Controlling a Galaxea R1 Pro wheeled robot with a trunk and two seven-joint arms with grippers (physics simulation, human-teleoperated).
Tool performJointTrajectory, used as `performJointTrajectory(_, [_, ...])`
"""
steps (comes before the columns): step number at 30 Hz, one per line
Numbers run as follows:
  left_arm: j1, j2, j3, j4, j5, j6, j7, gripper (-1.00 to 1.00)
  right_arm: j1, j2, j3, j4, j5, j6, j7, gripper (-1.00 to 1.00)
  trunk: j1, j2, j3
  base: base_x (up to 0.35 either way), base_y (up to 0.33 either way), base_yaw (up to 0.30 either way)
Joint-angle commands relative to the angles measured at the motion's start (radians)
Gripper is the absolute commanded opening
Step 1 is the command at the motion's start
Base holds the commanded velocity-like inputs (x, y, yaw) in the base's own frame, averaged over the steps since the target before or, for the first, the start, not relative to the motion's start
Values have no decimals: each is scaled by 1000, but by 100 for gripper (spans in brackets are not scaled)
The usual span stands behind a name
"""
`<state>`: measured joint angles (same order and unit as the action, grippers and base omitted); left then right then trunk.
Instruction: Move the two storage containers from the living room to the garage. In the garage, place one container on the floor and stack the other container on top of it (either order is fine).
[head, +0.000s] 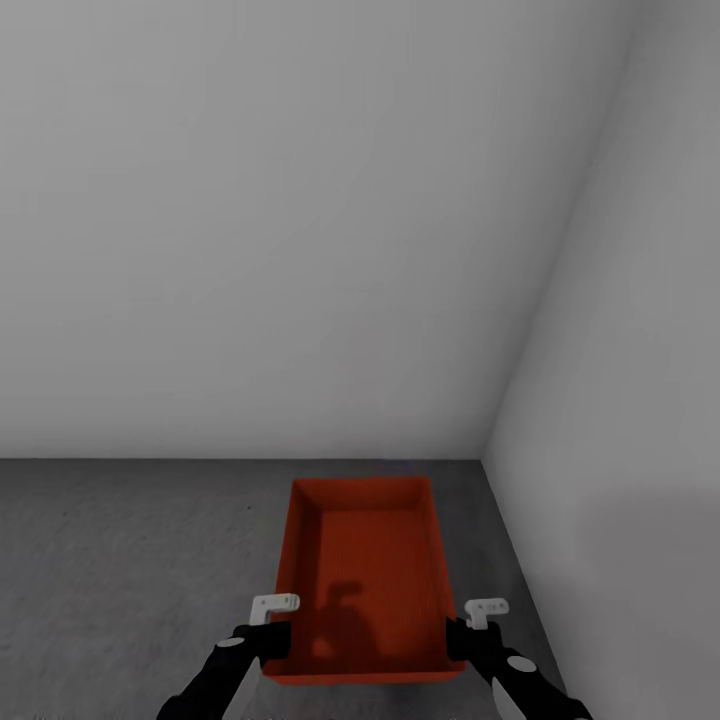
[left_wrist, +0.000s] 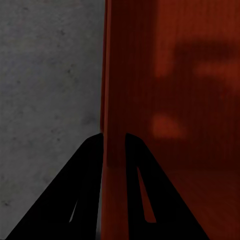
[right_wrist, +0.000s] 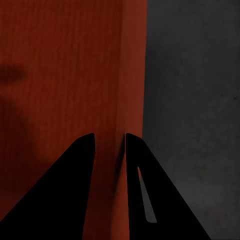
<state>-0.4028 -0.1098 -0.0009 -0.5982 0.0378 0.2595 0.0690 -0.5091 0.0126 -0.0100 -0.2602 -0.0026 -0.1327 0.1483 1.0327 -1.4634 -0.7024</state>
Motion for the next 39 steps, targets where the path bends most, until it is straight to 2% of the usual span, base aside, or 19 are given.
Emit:
performJointTrajectory(1, [-1,1,-1,-25,4,6,3,-100,0,-6,7,4,2,-3,8,-100,0,0,-2,0,0,0])
performJointTrajectory(20, [-1,1,-1,-25,5,6,3,-100,0,-6,7,4,2,-3,8,-100,0,0,-7,0,0,0])
performJointTrajectory(39, [-1,1,-1,-25,5,6,3,-100,0,-6,7,4,2,-4,8,-100,0,0,-24,0,0,0])
